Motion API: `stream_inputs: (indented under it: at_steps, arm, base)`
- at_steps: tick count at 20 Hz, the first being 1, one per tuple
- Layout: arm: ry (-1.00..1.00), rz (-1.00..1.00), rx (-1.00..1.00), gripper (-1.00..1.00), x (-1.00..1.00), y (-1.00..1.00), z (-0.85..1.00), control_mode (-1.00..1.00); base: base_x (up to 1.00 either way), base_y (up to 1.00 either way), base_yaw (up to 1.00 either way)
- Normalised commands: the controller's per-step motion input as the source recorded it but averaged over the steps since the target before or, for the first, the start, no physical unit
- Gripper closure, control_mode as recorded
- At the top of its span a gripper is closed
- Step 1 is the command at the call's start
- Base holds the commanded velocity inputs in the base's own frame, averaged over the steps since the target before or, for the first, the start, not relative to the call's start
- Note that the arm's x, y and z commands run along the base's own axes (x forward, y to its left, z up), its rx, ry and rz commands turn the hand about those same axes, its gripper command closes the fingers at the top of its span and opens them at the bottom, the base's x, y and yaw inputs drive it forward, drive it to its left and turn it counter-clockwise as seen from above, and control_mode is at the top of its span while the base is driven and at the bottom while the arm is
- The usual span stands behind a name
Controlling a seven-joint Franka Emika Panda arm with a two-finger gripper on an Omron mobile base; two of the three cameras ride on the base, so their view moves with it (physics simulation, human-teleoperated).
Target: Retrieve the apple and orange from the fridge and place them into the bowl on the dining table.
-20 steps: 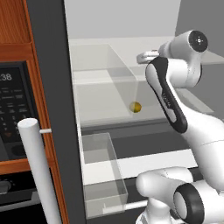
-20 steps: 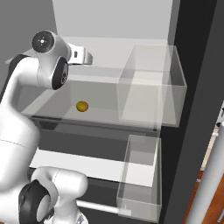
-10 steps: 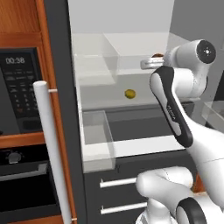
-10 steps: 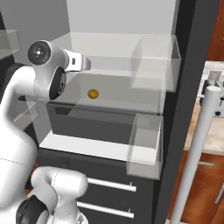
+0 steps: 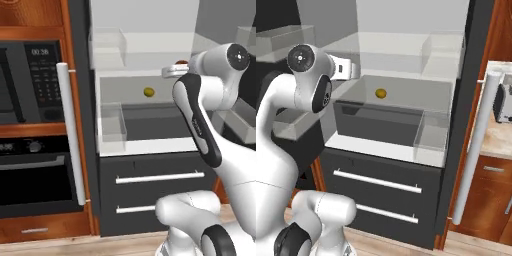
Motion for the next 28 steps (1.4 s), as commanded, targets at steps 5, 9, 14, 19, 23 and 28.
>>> stream_inputs:
  at_steps: [5, 9, 14, 19, 23, 28]
  arm:
    - [0.0, 0.0, 0.0, 1.0, 0.0, 0.0, 0.0, 1.0]
    - [0.0, 0.0, 0.0, 1.0, 0.0, 0.0, 0.0, 1.0]
    - [0.0, 0.0, 0.0, 1.0, 0.0, 0.0, 0.0, 1.0]
    - [0.0, 0.0, 0.0, 1.0, 0.0, 0.0, 0.0, 1.0]
    - [0.0, 0.0, 0.0, 1.0, 0.0, 0.0, 0.0, 1.0]
    - [0.0, 0.0, 0.0, 1.0, 0.0, 0.0, 0.0, 1.0]
  base:
    - [-0.59, -0.47, 0.28]
    - [-0.57, -0.58, 0.34]
    - [-0.52, -0.49, 0.38]
    - [-0.53, -0.16, 0.36]
    - [-0.6, 0.0, 0.39]
    - [-0.56, 0.0, 0.41]
